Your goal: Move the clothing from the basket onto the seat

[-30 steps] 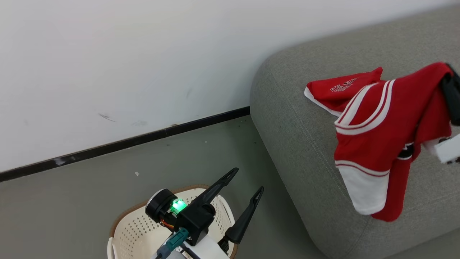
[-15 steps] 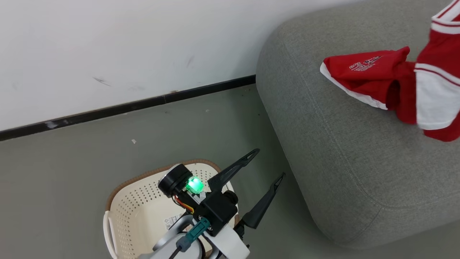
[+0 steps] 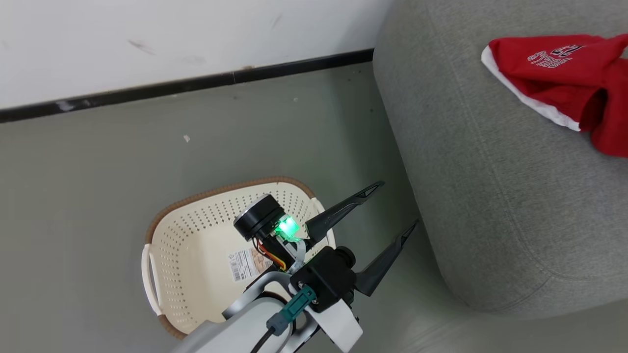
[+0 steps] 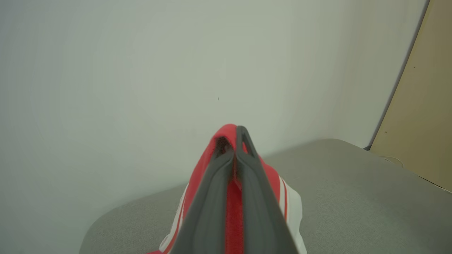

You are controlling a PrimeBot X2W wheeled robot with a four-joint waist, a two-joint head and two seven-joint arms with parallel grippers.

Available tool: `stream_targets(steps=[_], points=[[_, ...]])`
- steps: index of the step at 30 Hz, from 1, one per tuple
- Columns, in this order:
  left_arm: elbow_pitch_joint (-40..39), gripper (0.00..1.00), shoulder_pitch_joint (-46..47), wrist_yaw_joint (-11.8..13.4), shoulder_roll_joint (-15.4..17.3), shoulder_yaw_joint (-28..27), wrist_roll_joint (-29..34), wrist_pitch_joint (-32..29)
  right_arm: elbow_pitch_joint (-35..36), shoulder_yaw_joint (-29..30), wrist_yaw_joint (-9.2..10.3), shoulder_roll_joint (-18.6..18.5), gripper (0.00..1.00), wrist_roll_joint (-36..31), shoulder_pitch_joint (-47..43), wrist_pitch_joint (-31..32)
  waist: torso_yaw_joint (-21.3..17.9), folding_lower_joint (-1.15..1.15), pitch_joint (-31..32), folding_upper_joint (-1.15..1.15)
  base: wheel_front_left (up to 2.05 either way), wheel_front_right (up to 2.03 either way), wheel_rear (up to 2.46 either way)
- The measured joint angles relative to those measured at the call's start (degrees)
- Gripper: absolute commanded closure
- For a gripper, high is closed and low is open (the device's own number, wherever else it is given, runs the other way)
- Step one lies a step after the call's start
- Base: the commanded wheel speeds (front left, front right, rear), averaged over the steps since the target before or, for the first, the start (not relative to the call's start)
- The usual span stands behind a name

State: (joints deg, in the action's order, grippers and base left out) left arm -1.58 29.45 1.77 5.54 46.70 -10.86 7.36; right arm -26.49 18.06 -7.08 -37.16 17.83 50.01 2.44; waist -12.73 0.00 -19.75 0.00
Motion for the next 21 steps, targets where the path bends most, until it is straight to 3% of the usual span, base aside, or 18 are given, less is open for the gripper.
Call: stream_targets(steps=[5, 10, 20, 21], points=[[-0.31, 0.0, 2.03, -0.51, -0.24, 0.41, 0.49, -0.52, -4.38, 0.67, 0.0, 1.43, 1.0, -0.32, -0.19, -2.61, 1.12, 0.0, -2.91, 0.0, 0.0, 0.0, 0.0], [-0.25, 0.0, 4.13, -1.37, -0.53, 1.44, 1.26, -1.14, -8.49, 0.64, 0.0, 5.13, 1.0, -0.22, -0.97, -5.03, 2.11, 0.0, -5.66, 0.0, 0.0, 0.0, 0.0], [0.42, 0.0, 7.53, -1.96, -1.13, 1.89, 2.58, -1.23, -11.65, -1.15, 0.0, 8.21, 1.0, 1.1, -5.11, -9.69, 3.11, 0.0, -9.94, 0.0, 0.0, 0.0, 0.0], [0.53, 0.0, 7.89, -1.96, -1.16, 1.81, 2.77, -1.22, -11.69, -1.69, 0.0, 8.21, 0.85, 1.1, -5.29, -10.27, 3.14, 0.0, -10.36, 0.0, 0.0, 0.0, 0.0]])
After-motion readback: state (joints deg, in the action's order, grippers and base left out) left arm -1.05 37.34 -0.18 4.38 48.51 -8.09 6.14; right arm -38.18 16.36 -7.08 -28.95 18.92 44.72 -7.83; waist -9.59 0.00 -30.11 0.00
